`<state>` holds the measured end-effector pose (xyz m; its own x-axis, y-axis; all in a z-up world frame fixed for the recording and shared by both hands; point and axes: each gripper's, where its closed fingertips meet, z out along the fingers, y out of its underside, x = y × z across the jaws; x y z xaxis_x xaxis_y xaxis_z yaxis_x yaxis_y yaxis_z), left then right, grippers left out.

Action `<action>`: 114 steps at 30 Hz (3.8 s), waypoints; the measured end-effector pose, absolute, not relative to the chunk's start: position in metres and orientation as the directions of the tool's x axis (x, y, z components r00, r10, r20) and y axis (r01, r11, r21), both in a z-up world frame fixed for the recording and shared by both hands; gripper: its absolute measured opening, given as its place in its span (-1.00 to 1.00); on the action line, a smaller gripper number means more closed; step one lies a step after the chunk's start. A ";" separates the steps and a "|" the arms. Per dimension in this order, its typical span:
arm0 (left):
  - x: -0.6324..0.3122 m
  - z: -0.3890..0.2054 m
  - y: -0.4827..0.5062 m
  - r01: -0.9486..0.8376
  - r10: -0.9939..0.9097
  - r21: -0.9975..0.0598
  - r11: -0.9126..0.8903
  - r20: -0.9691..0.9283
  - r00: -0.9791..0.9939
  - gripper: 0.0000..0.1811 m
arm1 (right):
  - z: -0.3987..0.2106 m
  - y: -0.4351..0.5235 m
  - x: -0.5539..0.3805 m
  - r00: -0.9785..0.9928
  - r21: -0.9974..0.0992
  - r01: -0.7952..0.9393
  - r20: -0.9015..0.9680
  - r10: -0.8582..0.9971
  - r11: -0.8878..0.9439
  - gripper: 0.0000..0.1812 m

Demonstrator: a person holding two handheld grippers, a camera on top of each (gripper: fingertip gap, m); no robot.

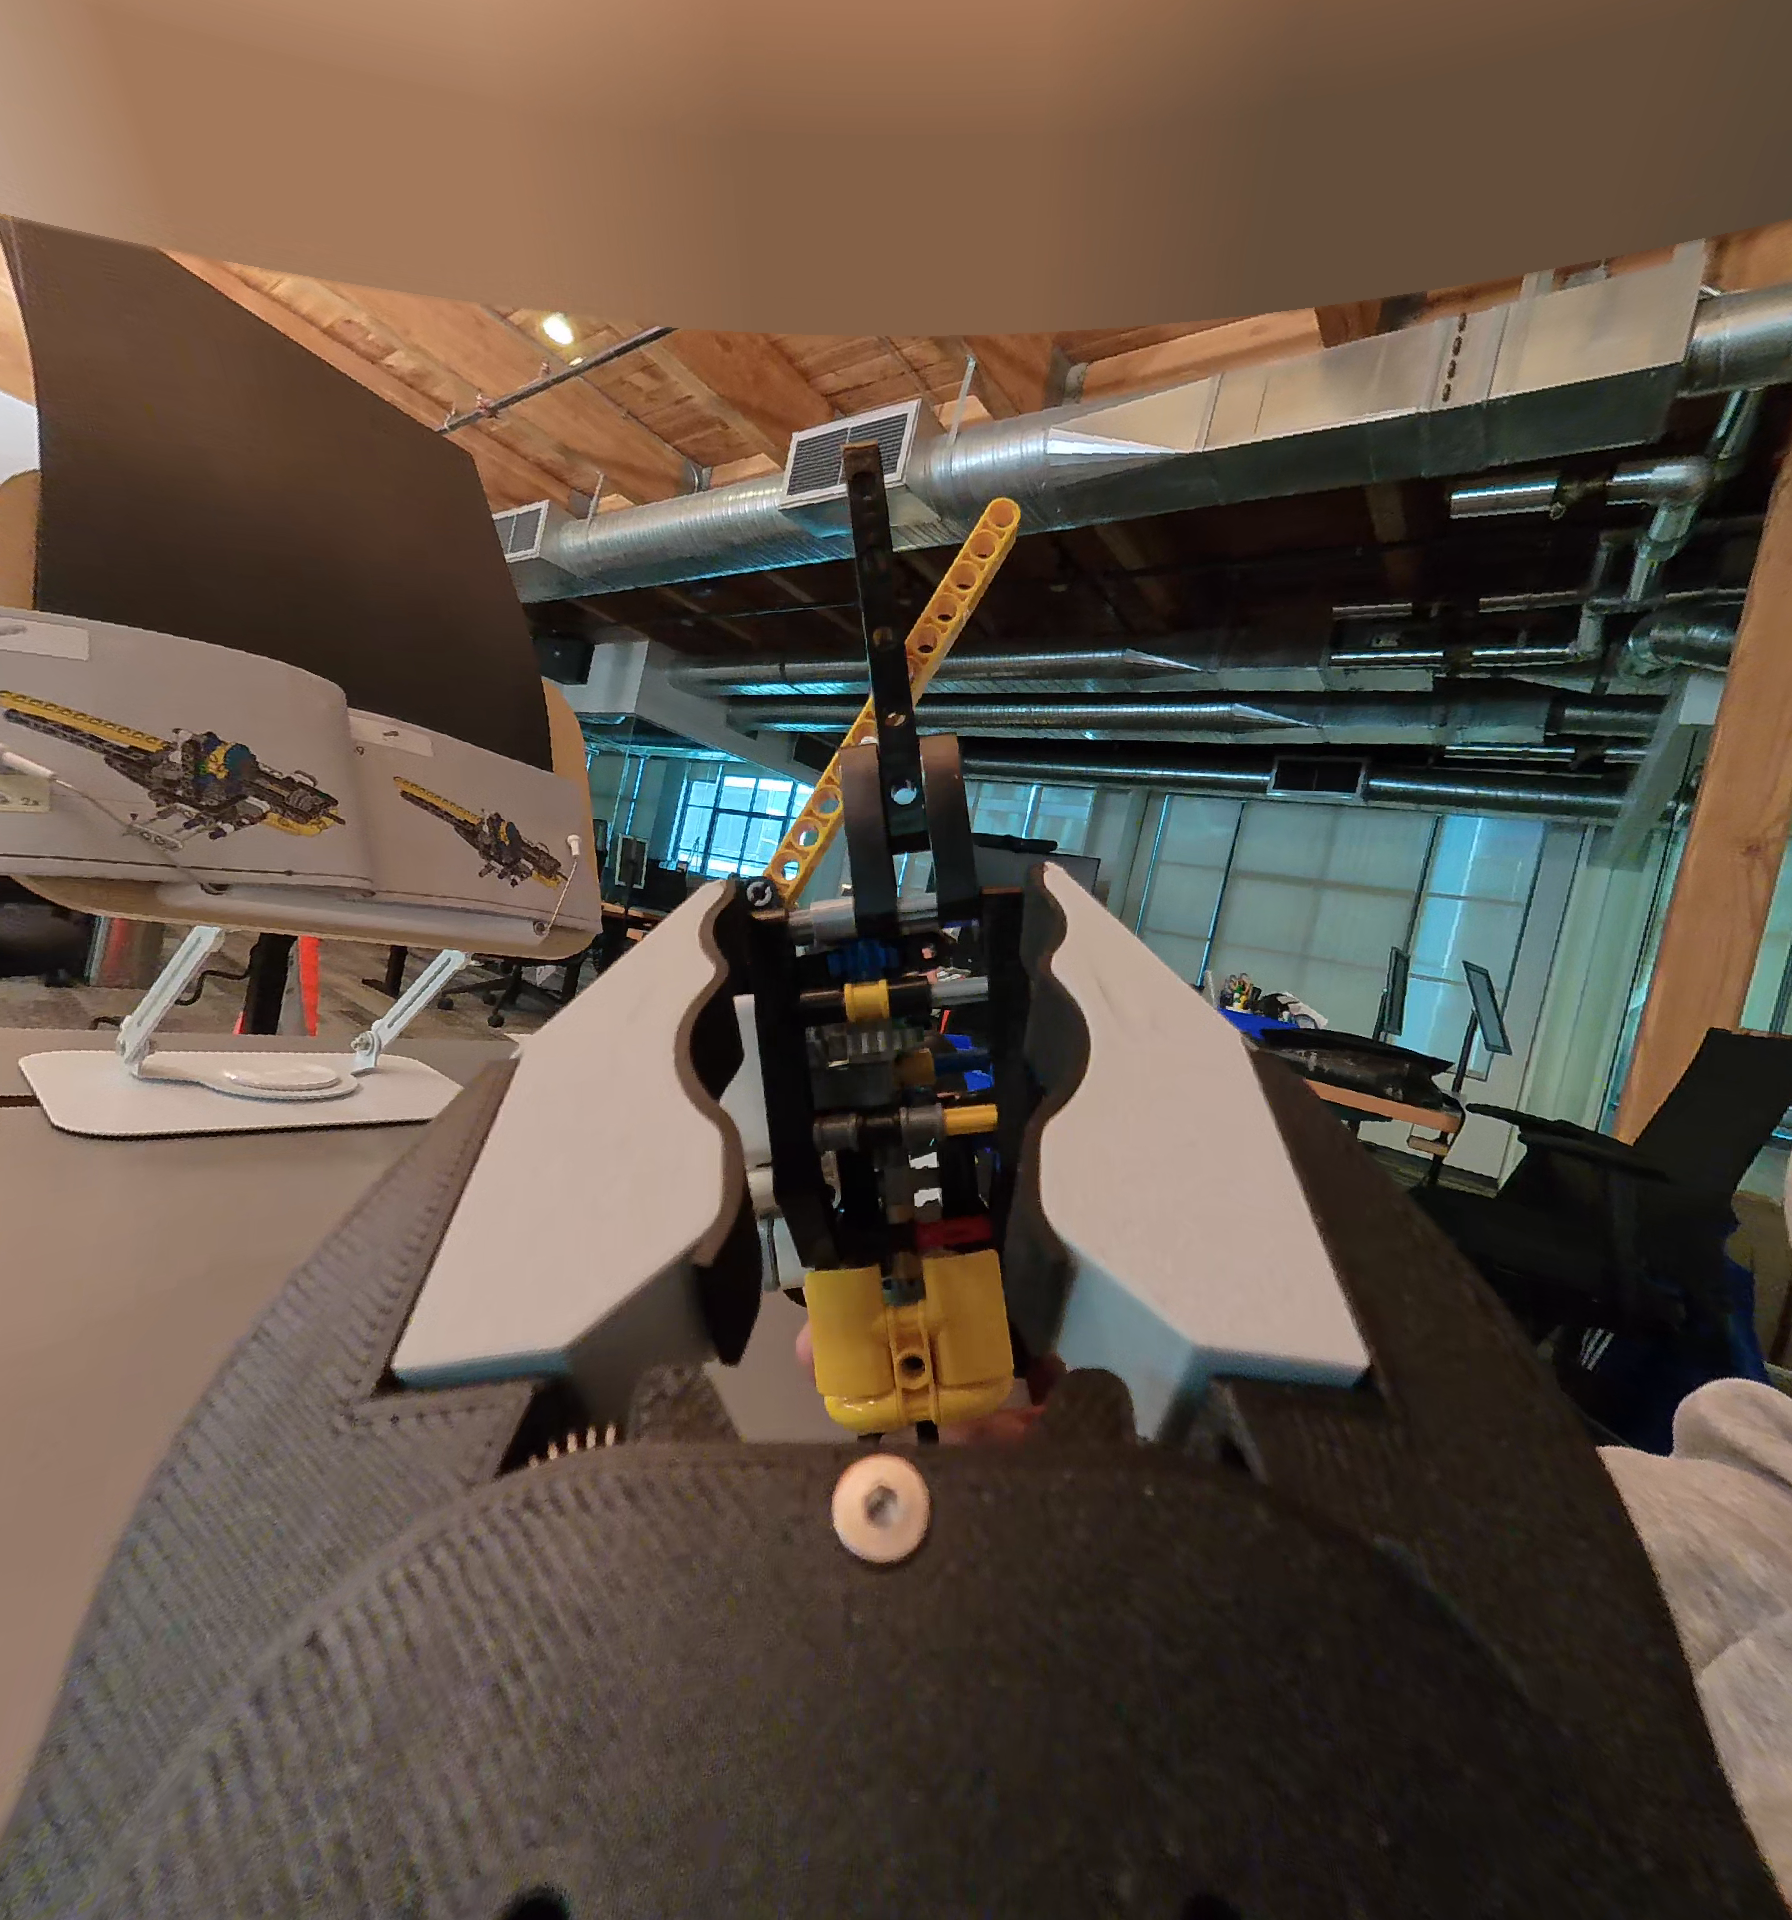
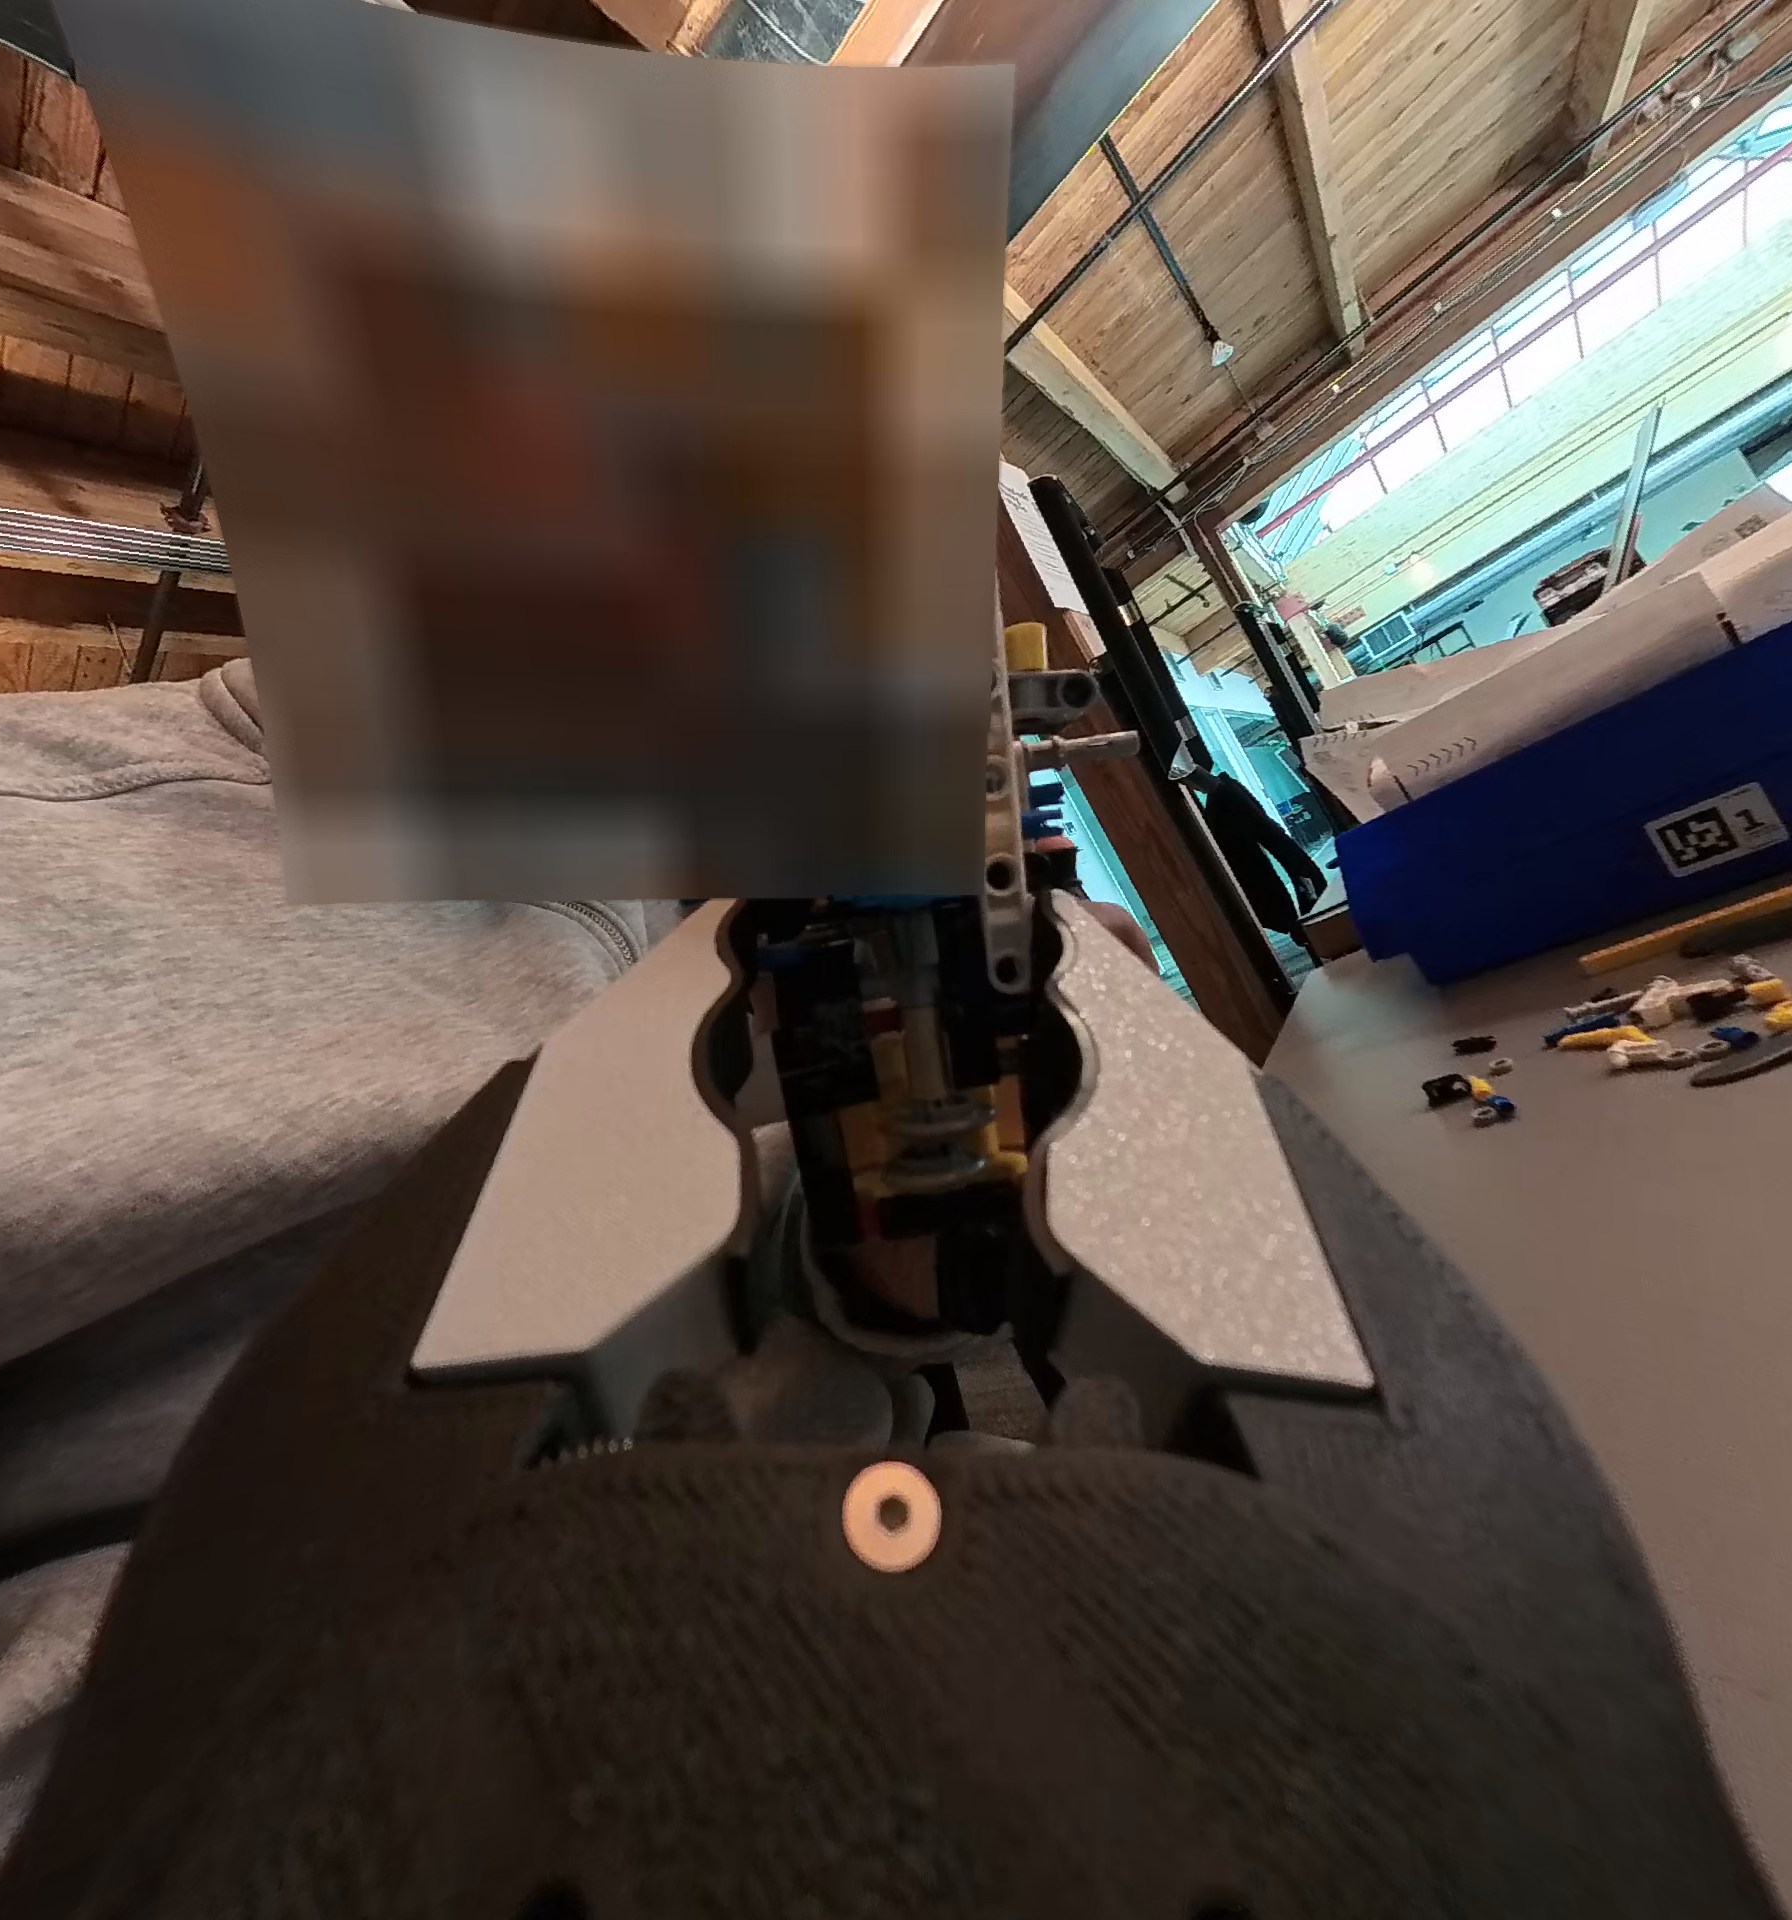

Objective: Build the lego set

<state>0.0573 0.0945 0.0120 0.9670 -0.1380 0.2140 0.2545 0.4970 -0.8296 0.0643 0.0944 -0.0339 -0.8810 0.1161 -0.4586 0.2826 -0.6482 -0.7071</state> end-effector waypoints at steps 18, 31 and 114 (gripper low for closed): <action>0.056 0.000 0.104 0.420 -0.288 -0.812 0.406 0.322 0.902 -0.35 | -0.042 0.109 0.062 -0.836 -0.808 0.254 -0.460 0.301 -0.531 -0.43; 0.066 -0.003 0.108 0.551 -0.498 -0.785 0.283 0.371 0.784 -0.45 | -0.037 0.115 0.078 -0.734 -0.932 0.291 -0.361 0.576 -0.215 -0.44; 0.076 -0.001 0.108 0.310 -0.263 -0.883 0.351 0.225 0.938 -0.47 | -0.040 0.112 0.083 -0.850 -0.913 0.157 -0.320 0.419 -0.377 -0.45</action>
<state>0.0762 0.1075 -0.0006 0.9383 -0.2627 0.2249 0.3101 0.3511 -0.8835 0.0830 0.1124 -0.0398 -0.8497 0.4193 -0.3196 0.1571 -0.3774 -0.9127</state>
